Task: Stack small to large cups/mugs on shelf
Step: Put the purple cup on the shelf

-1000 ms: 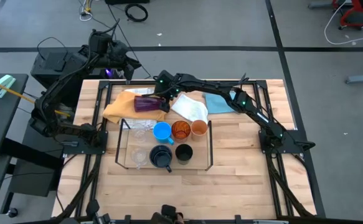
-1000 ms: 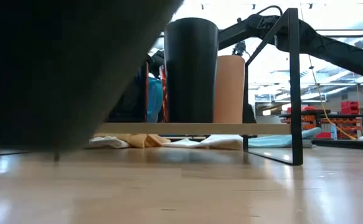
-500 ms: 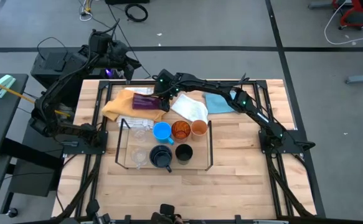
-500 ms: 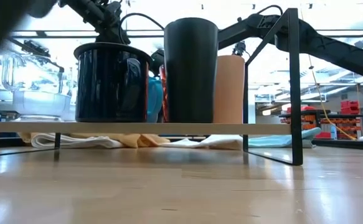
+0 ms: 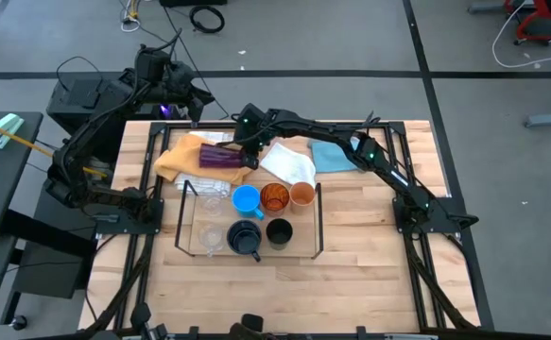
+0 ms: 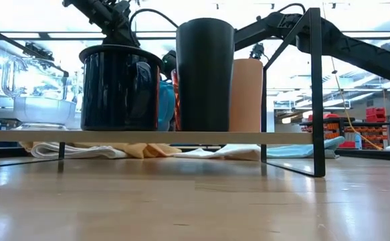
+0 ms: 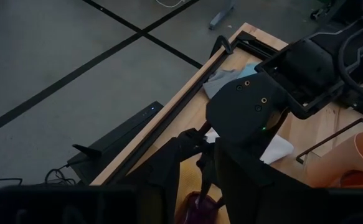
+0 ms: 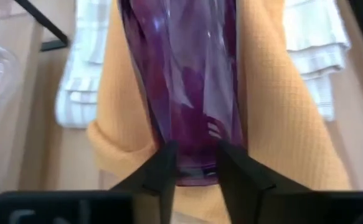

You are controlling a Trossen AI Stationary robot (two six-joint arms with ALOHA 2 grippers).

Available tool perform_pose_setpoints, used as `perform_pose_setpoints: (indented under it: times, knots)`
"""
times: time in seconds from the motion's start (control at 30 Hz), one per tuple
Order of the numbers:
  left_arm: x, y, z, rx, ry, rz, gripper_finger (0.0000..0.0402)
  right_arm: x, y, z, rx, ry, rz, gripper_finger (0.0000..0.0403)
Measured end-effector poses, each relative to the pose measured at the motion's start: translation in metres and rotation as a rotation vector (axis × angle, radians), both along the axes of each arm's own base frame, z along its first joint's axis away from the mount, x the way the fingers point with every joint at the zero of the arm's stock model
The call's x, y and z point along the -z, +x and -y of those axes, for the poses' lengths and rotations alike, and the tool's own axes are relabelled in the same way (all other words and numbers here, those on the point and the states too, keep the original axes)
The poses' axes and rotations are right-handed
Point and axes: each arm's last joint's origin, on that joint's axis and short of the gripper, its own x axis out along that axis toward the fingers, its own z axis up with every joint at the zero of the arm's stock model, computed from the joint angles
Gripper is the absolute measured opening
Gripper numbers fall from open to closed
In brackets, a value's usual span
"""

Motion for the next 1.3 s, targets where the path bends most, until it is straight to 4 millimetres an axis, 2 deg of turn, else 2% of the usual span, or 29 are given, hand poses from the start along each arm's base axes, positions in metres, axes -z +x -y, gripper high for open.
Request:
perform_pose_setpoints:
  times: [0.23, 0.33, 0.5, 0.7, 0.93, 1.3]
  knots:
    - [0.000, 0.000, 0.000, 0.000, -0.001, 0.000, 0.0107, -0.003, 0.006, 0.003, 0.097, 0.079, 0.068, 0.0245]
    - [0.000, 0.000, 0.000, 0.000, -0.001, -0.001, 0.0107, -0.004, 0.009, 0.000, 0.135, 0.034, 0.069, 0.0302]
    - [0.000, 0.000, 0.000, 0.001, 0.000, -0.001, 0.0107, -0.009, 0.015, 0.002, 0.157, -0.021, 0.140, 0.0359]
    - [0.001, 0.000, 0.000, 0.002, -0.003, -0.004, 0.0107, -0.011, 0.016, 0.001, 0.109, -0.066, 0.158, 0.0374]
    - [0.001, 0.000, 0.000, 0.006, 0.004, -0.008, 0.0107, -0.007, 0.013, -0.005, 0.058, -0.074, 0.096, 0.0376]
    - [0.000, 0.000, 0.000, 0.006, 0.003, -0.007, 0.0107, 0.012, 0.012, -0.010, 0.056, -0.046, 0.006, 0.0378]
